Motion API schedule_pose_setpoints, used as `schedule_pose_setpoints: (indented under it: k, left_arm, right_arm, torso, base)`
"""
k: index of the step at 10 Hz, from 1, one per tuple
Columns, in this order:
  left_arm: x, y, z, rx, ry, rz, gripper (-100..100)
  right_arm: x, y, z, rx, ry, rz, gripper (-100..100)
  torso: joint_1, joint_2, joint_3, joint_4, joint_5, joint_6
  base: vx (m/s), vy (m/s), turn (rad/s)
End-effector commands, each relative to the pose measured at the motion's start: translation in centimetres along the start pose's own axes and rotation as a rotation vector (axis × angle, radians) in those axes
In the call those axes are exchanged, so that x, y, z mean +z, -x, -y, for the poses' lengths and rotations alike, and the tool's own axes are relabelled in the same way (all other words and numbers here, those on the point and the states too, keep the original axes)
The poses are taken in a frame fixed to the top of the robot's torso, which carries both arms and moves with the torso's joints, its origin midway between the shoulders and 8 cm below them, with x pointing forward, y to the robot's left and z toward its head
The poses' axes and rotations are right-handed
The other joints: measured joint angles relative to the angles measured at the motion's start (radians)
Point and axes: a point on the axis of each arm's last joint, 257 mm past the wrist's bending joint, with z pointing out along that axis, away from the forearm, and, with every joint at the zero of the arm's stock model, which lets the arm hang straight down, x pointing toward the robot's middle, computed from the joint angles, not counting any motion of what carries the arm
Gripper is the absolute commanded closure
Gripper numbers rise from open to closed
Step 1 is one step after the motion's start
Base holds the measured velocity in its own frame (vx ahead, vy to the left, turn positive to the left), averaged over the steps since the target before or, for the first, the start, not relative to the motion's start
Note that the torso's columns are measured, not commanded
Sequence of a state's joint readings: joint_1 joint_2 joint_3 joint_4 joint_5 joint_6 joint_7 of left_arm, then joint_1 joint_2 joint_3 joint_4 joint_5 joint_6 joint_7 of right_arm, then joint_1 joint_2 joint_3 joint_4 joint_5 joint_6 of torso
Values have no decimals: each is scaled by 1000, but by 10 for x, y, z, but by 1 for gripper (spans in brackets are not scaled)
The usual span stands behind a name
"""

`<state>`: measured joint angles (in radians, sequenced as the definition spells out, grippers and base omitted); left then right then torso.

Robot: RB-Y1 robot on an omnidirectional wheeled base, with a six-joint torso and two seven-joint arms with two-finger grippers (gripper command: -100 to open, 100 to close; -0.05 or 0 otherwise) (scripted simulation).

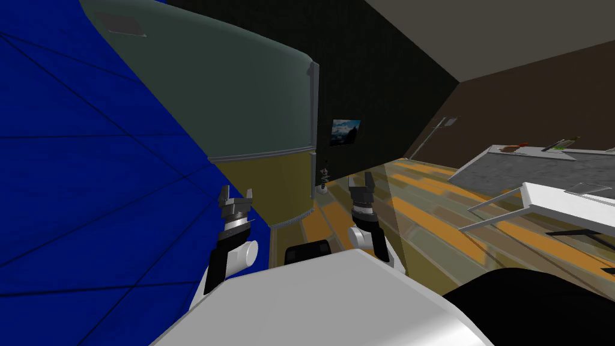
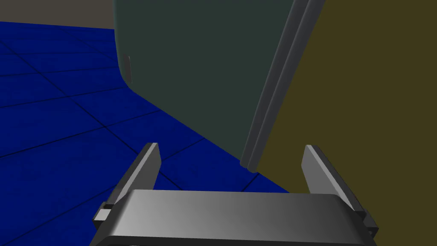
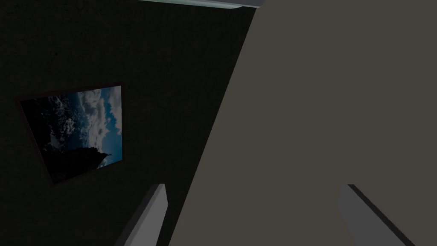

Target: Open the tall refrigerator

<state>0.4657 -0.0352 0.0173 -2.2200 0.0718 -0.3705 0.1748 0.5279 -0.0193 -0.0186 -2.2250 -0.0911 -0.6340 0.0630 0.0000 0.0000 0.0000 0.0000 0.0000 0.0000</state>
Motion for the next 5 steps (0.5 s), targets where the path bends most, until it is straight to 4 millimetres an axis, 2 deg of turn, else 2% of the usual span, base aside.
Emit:
schedule_pose_setpoints:
  k: [1, 5]
  left_arm:
    - [0, 0, 0, 0, 0, 0, 0]
    - [0, 0, 0, 0, 0, 0, 0]
  right_arm:
    - [0, 0, 0, 0, 0, 0, 0]
    - [0, 0, 0, 0, 0, 0, 0]
  torso:
    - [0, 40, -82, 41, 0, 0]
    - [0, 322, -644, 322, 0, 0]
  base:
    - [0, 0, 0]
    - [0, 0, 0]
